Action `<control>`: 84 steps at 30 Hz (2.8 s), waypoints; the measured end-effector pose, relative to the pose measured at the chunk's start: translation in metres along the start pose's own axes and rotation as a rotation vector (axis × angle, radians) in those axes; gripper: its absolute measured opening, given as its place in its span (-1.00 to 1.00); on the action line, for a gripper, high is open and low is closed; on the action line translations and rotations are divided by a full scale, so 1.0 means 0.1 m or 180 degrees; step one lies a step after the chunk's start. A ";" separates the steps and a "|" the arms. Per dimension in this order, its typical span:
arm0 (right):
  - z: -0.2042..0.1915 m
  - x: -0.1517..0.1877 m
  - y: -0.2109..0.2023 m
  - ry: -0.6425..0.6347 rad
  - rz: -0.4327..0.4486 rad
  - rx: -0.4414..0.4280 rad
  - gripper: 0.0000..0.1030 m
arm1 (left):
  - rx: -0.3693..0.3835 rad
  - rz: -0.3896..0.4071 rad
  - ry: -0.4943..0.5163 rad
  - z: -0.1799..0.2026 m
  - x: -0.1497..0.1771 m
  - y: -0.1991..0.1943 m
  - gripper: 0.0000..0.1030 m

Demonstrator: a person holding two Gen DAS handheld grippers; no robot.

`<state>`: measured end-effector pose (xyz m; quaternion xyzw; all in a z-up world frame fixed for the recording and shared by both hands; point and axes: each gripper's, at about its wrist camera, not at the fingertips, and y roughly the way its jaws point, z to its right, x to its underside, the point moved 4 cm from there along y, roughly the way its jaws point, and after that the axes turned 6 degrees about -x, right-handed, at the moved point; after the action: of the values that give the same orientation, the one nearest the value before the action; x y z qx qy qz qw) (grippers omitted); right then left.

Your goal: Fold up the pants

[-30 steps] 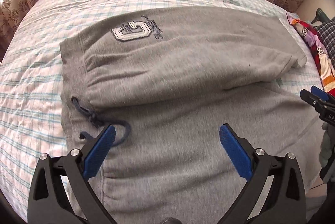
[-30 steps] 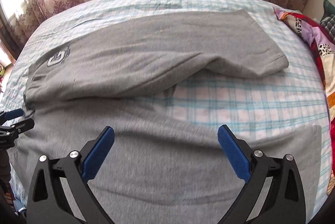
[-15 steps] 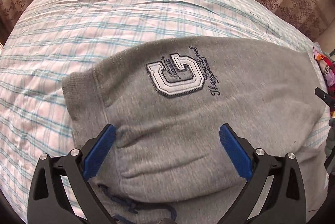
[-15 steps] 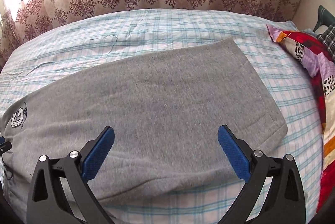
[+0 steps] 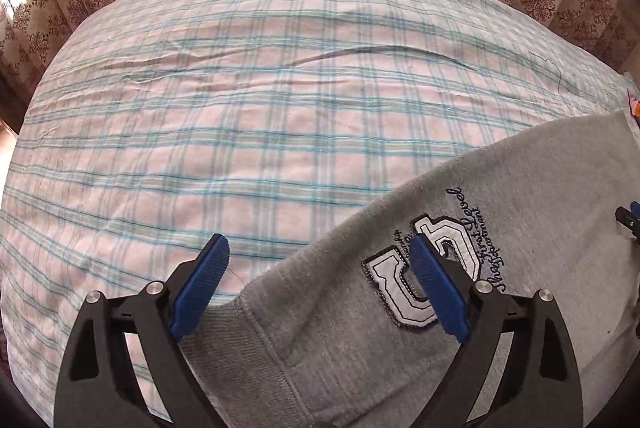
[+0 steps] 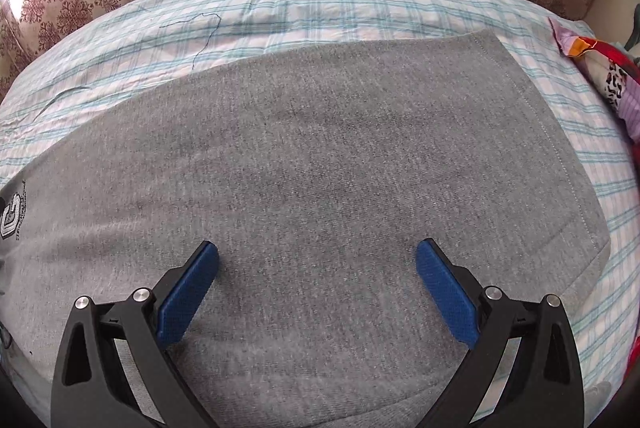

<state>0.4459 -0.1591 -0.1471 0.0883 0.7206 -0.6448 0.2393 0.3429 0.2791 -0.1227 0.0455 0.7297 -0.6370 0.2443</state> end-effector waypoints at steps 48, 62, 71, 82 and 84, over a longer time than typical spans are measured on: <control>1.34 -1.31 0.27 0.1781 -0.0015 -0.0159 0.06 | 0.0995 0.0369 0.0439 0.34 1.49 -1.36 -0.89; 1.59 -1.15 -0.86 0.1680 0.0467 -0.0298 -0.92 | 0.0901 0.0662 0.0312 0.16 1.37 -1.75 -0.89; 1.55 -0.82 -1.96 0.1468 0.0928 -0.0304 -0.92 | 0.0885 0.0948 0.0316 -0.02 1.39 -2.21 -0.88; 1.72 0.30 -2.87 0.1522 0.1180 -0.0301 -0.92 | 0.0962 0.0996 0.0494 -0.05 1.86 -2.44 -0.86; 1.80 0.57 -2.94 0.1574 0.1188 -0.0285 -0.92 | 0.0996 0.0987 0.0535 -0.04 1.98 -2.46 -0.86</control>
<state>0.3097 -0.3887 0.0774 0.3625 0.7560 -0.5163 0.1746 0.0754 0.1893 0.0187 0.2473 0.6242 -0.6912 0.2675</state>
